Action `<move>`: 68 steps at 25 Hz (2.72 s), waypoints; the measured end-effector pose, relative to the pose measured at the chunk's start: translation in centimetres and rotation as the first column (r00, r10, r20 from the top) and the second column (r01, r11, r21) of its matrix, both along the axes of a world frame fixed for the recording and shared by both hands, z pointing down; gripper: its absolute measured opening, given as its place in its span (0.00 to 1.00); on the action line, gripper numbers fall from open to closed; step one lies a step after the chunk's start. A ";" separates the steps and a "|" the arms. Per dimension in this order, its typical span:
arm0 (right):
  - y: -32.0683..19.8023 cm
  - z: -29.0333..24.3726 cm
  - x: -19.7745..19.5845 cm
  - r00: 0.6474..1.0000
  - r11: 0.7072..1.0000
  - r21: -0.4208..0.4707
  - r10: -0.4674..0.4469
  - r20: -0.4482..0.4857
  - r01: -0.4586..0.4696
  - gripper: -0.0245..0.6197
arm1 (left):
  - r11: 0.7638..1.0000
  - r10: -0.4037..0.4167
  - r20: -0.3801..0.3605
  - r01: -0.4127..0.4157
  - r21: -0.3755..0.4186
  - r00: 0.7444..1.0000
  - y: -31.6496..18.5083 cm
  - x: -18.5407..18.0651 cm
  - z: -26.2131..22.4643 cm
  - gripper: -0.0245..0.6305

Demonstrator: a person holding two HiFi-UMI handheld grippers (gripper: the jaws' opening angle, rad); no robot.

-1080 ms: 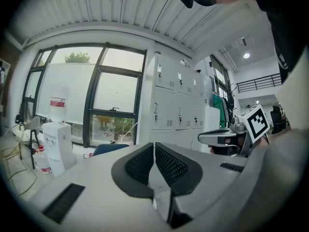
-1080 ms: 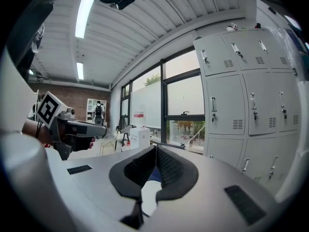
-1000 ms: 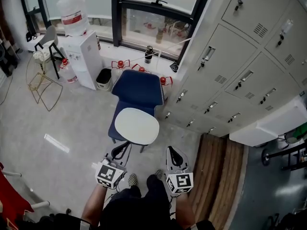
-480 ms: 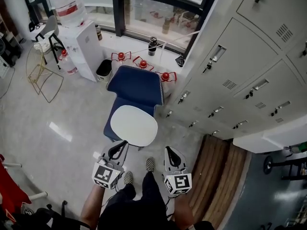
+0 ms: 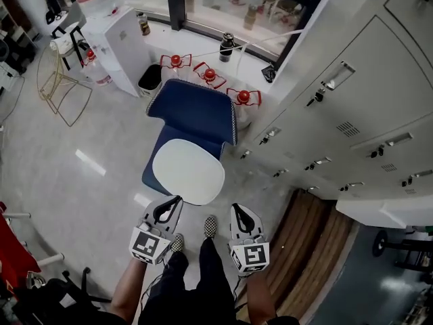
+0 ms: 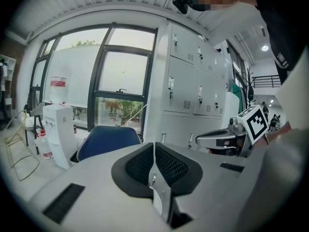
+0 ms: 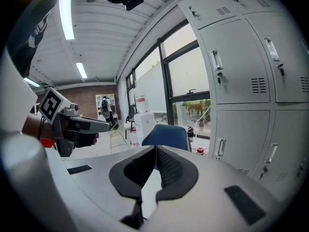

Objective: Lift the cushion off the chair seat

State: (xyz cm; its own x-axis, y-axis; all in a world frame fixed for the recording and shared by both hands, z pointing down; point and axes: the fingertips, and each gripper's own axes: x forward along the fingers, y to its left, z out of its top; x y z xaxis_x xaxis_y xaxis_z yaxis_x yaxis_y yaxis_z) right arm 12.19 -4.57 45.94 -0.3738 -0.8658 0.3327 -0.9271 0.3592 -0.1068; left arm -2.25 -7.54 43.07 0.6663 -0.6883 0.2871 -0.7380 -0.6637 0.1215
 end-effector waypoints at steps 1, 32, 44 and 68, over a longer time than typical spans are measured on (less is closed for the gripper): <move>-0.4 0.8 0.0 1.000 1.000 -0.007 -0.005 0.000 0.005 0.08 | 1.000 0.003 0.013 -0.003 -0.016 1.000 -0.3 0.1 0.8 0.08; -5.7 26.7 1.8 0.996 0.967 -0.244 0.077 0.033 -0.066 0.08 | 0.976 0.035 0.109 -0.010 -0.215 0.993 -5.6 0.1 26.1 0.08; -7.1 32.4 1.0 0.996 0.967 -0.245 0.085 0.033 -0.074 0.08 | 0.972 0.043 0.103 -0.018 -0.234 0.994 -6.4 -0.7 32.5 0.08; -7.4 41.4 1.8 0.988 0.941 -0.320 0.141 0.063 -0.114 0.08 | 0.966 0.068 0.093 -0.043 -0.254 0.993 -6.0 0.1 37.6 0.08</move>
State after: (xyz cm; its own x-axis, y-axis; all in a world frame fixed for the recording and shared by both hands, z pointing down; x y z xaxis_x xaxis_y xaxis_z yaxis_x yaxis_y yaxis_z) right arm 14.03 -11.95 87.34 -0.3054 -0.7641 0.5683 -0.9458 0.1742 -0.2740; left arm -2.15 -13.51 80.64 0.6601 -0.5481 0.5136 -0.7179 -0.6616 0.2167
